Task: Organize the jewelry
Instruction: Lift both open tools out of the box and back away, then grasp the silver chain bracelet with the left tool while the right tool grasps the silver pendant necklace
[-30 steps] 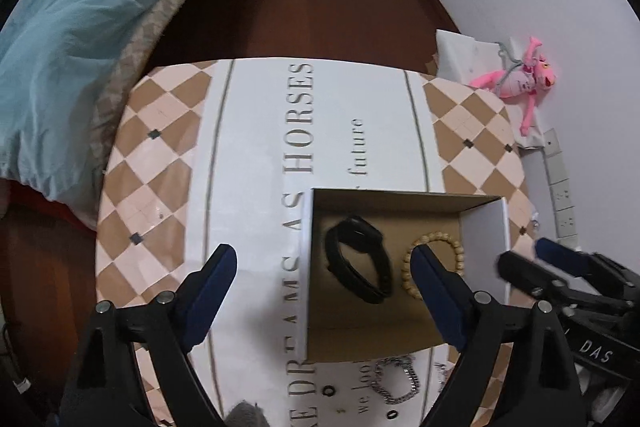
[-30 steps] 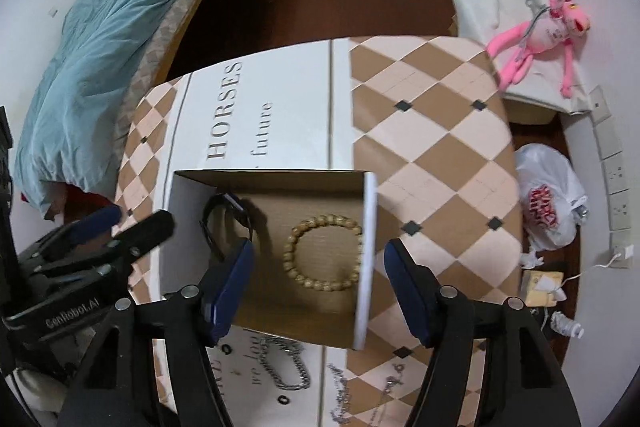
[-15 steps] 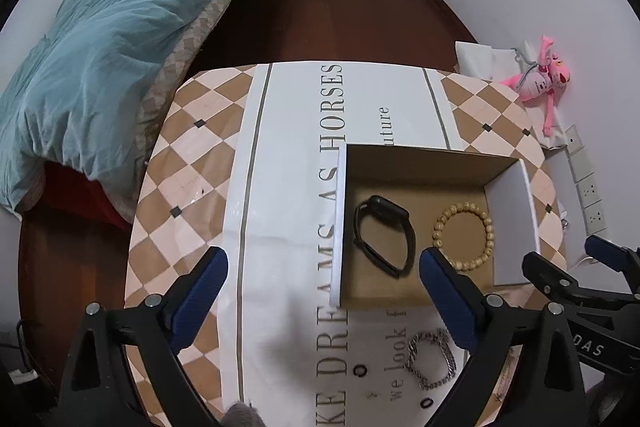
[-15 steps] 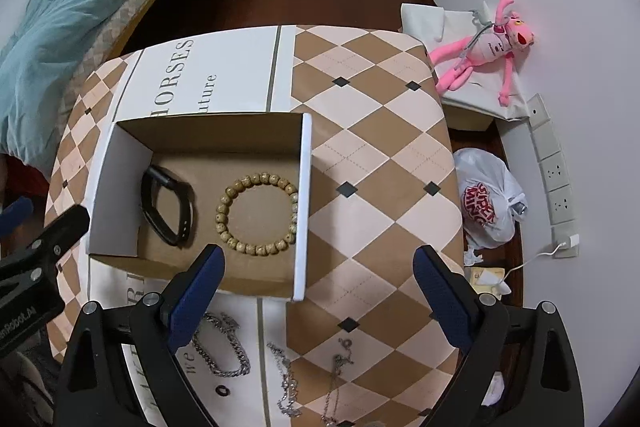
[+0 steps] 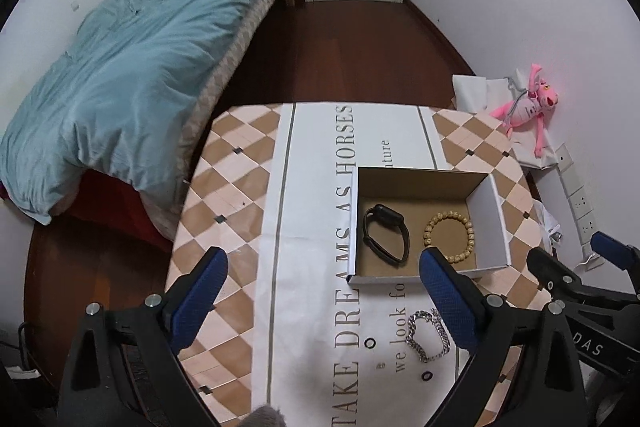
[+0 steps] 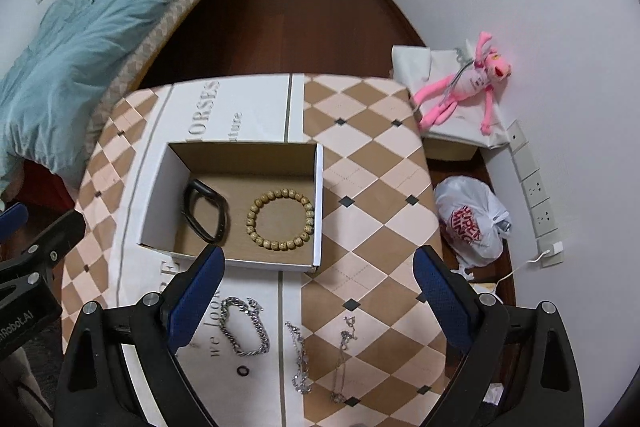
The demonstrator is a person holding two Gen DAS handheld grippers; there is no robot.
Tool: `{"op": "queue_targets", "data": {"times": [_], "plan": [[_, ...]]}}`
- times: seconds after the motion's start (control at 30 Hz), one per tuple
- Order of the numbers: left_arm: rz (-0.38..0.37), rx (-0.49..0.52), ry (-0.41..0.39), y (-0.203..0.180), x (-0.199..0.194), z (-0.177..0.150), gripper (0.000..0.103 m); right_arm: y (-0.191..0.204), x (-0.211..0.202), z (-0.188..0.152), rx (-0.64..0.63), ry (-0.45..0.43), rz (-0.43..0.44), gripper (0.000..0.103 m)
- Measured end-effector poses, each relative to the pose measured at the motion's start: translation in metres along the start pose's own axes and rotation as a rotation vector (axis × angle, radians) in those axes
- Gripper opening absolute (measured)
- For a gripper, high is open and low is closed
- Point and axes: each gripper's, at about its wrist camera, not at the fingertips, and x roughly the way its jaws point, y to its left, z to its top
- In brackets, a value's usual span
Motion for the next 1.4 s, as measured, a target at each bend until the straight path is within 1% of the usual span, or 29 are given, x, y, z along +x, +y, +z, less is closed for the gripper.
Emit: {"op": "queue_targets", "data": {"times": [0.2, 0.47, 0.53, 0.6, 0.7, 0.8, 0.9, 1.0, 1.1, 1.2, 1.3, 1.37, 1.4], "plan": [[-0.012, 0.000, -0.043, 0.002, -0.029, -0.004, 0.098, -0.001, -0.038, -0.005, 0.011, -0.062, -0.007, 0.096], [-0.030, -0.013, -0.079, 0.006, -0.056, -0.013, 0.098, 0.000, -0.072, -0.016, 0.023, -0.108, 0.027, 0.096], [-0.014, -0.017, -0.066, 0.006, -0.056, -0.017, 0.098, -0.002, -0.076, -0.021, 0.035, -0.112, 0.043, 0.096], [-0.022, -0.021, -0.057, 0.005, -0.054, -0.022, 0.098, -0.006, -0.076, -0.027, 0.054, -0.105, 0.051, 0.096], [-0.020, -0.017, -0.039, 0.002, -0.045, -0.036, 0.098, -0.019, -0.066, -0.040, 0.095, -0.073, 0.060, 0.097], [0.009, -0.009, -0.016, -0.005, -0.030, -0.051, 0.098, -0.038, -0.042, -0.057, 0.140, -0.004, 0.041, 0.097], [0.024, -0.005, 0.037, -0.012, -0.006, -0.067, 0.098, -0.057, -0.011, -0.081, 0.198, 0.076, 0.036, 0.096], [0.032, 0.004, 0.108, -0.020, 0.019, -0.087, 0.098, -0.074, 0.021, -0.109, 0.241, 0.157, 0.037, 0.095], [0.033, 0.023, 0.172, -0.029, 0.039, -0.106, 0.098, -0.079, 0.052, -0.139, 0.258, 0.239, 0.047, 0.081], [0.036, 0.041, 0.231, -0.037, 0.054, -0.123, 0.098, -0.075, 0.070, -0.161, 0.255, 0.279, 0.063, 0.071], [0.037, 0.045, 0.268, -0.041, 0.064, -0.134, 0.098, -0.070, 0.080, -0.173, 0.245, 0.287, 0.082, 0.061], [0.038, 0.049, 0.283, -0.044, 0.068, -0.140, 0.098, -0.066, 0.084, -0.178, 0.230, 0.291, 0.084, 0.052], [0.040, 0.051, 0.291, -0.044, 0.070, -0.142, 0.098, -0.063, 0.085, -0.180, 0.214, 0.285, 0.071, 0.044]]}}
